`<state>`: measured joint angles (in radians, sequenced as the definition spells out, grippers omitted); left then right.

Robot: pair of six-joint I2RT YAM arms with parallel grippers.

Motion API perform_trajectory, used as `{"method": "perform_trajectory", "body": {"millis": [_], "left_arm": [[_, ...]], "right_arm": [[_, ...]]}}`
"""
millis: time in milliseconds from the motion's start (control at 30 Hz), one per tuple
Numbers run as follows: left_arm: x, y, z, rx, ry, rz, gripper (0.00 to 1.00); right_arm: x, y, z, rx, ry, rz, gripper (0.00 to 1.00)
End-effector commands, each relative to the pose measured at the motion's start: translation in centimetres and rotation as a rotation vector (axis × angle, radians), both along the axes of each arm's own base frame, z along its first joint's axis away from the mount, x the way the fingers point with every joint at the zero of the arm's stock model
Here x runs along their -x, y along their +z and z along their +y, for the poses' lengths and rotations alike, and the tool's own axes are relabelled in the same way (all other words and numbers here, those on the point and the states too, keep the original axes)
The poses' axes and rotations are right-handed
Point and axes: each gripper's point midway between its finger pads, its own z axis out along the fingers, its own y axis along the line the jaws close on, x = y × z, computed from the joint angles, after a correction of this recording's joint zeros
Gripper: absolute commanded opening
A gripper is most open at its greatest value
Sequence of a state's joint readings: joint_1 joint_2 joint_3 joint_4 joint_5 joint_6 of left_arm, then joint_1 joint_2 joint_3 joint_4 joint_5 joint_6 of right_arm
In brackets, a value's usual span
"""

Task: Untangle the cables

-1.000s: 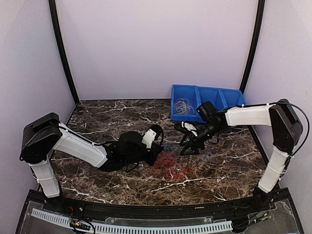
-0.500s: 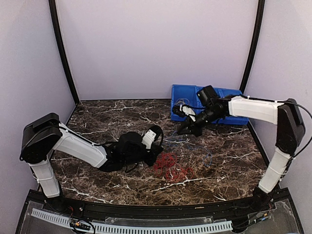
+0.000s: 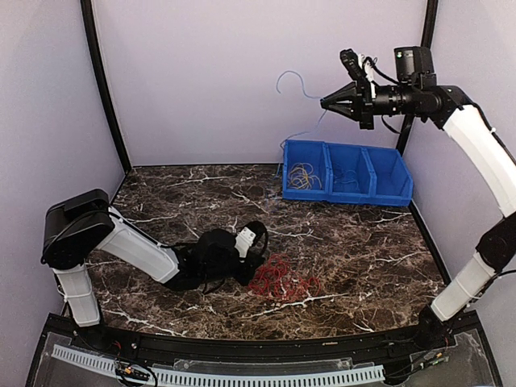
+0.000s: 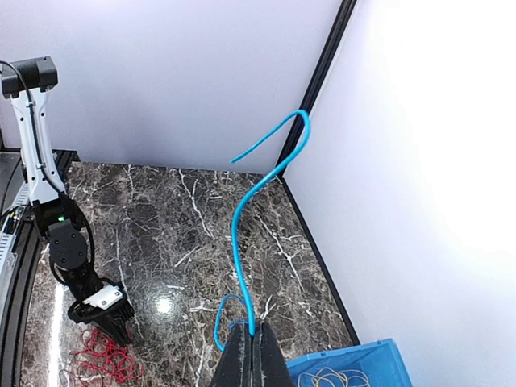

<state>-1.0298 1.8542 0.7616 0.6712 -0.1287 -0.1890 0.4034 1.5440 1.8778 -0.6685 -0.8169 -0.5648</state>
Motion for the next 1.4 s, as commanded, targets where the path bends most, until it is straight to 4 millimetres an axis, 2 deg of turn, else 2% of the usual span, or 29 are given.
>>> {"method": "perform_trajectory", "body": {"millis": [0, 200, 333, 567, 767, 933, 1000, 1033, 1100, 1233, 1367], "left_arm": [[0.4, 1.1, 0.4, 0.031, 0.002, 0.005, 0.11], [0.6, 3.0, 1.5, 0.067, 0.035, -0.008, 0.20], [0.8, 3.9, 2.3, 0.085, 0.058, -0.009, 0.24], [1.1, 5.1, 3.6, 0.107, 0.083, -0.017, 0.27], [1.2, 5.9, 4.4, 0.110, 0.096, -0.036, 0.27], [1.2, 5.7, 4.4, 0.099, 0.099, -0.038, 0.27], [1.1, 5.6, 4.4, 0.100, 0.104, -0.034, 0.27], [1.1, 5.5, 4.4, 0.098, 0.105, -0.031, 0.27], [1.1, 5.4, 4.4, 0.101, 0.107, -0.026, 0.27], [1.1, 5.4, 4.5, 0.102, 0.111, -0.023, 0.27], [1.1, 5.5, 4.8, 0.094, 0.119, -0.028, 0.27]], "right_arm": [[-1.3, 1.3, -1.2, -0.017, -0.042, 0.027, 0.00], [-3.9, 5.4, -4.0, -0.076, -0.166, -0.067, 0.00], [-6.0, 7.0, -5.8, -0.104, -0.248, -0.121, 0.00], [-10.9, 8.1, -10.4, -0.160, -0.439, -0.162, 0.00], [-14.1, 9.2, -14.5, -0.201, -0.544, -0.219, 0.00], [-17.0, 9.2, -16.5, -0.227, -0.596, -0.237, 0.00], [-18.3, 8.5, -16.8, -0.230, -0.613, -0.235, 0.00], [-19.4, 7.8, -18.4, -0.225, -0.651, -0.225, 0.00], [-20.9, 6.1, -19.0, -0.217, -0.665, -0.199, 0.00], [-23.6, 0.7, -19.7, -0.172, -0.707, -0.130, 0.00], [-24.7, -5.3, -20.0, -0.117, -0.728, -0.051, 0.00]]}}
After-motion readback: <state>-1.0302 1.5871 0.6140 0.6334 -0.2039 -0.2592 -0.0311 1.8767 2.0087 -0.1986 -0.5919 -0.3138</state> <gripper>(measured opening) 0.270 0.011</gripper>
